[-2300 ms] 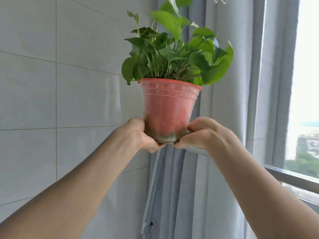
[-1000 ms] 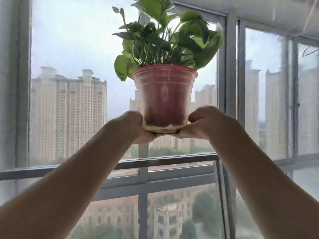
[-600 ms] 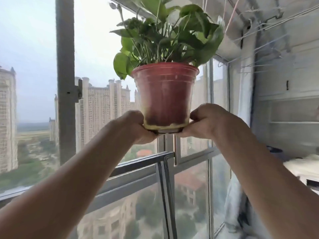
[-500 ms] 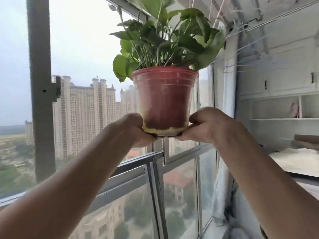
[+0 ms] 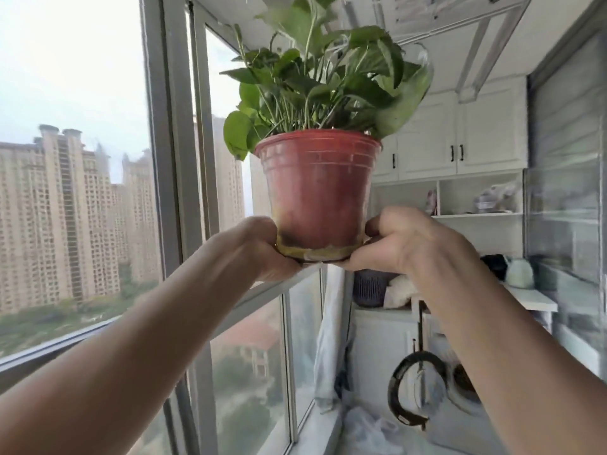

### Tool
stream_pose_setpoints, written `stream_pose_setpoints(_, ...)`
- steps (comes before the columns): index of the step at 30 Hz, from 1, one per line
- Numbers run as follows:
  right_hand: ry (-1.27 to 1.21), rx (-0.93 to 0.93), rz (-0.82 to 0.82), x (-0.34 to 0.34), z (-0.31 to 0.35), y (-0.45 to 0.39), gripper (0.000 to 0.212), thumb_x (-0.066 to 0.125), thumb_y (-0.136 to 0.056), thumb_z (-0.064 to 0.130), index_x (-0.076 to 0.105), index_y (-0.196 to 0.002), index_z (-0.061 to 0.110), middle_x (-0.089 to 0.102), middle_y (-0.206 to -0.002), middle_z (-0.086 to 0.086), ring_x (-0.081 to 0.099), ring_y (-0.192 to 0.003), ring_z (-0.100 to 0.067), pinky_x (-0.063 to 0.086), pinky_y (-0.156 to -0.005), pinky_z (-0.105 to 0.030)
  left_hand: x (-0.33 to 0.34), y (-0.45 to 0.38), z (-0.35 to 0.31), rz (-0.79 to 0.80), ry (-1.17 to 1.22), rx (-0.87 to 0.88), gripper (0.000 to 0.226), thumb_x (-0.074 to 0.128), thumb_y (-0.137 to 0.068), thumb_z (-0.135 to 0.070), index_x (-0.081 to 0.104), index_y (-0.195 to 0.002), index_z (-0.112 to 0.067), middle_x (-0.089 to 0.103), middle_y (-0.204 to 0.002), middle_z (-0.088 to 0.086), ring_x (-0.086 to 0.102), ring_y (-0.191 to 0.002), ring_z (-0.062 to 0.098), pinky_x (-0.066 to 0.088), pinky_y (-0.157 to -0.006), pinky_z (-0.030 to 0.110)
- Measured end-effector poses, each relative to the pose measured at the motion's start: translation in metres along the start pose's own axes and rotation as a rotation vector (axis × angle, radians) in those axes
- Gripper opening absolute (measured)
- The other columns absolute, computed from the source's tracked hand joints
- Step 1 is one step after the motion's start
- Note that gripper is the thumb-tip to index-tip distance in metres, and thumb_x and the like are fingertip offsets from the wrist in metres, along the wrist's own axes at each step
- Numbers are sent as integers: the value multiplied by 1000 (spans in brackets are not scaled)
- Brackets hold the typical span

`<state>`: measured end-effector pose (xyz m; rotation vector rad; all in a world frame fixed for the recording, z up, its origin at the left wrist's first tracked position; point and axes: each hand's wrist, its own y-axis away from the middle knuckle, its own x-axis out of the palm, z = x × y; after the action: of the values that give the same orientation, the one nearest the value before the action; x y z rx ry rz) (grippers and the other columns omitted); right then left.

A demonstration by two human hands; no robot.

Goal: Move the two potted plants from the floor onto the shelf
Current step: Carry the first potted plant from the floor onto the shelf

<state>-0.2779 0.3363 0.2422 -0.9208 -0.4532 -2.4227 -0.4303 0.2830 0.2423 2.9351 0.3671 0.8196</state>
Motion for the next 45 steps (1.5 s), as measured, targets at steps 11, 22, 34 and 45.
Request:
stream_pose_setpoints(11,53,-103,22,-86,131,-46,42,16,-101,6,52,-92,-13,63,-55,-37,62,-41,-48,44,-33,-64,115,-138,31,54,63,6,51,26,-90,7,70,-114,-1,74,-107,14,74,-92,29,61,-71,51)
stream_pose_setpoints(22,61,-30,-95,-183,192,-145,39,19,-97,2,54,-95,-14,68,-66,-34,61,-69,-43,48,-42,-63,164,-267,80,14,10,-125,44,33,-88,9,67,-116,5,72,-110,22,71,-98,36,58,-87,47)
stream_pose_setpoints(34,38,-178,-254,-216,255,-290,37,20,-100,7,54,-106,-6,63,-100,-25,59,-81,-41,44,-62,-62,194,-438,62,149,19,-154,44,26,-99,1,66,-118,3,70,-114,23,69,-102,37,58,-77,54)
stream_pose_setpoints(45,45,-151,-322,-263,294,-402,41,17,-99,5,57,-103,-6,67,-80,-22,62,-64,-34,49,-40,-49,206,-588,73,73,-35,-212,46,31,-94,5,66,-122,-3,70,-119,12,69,-107,28,53,-97,41)
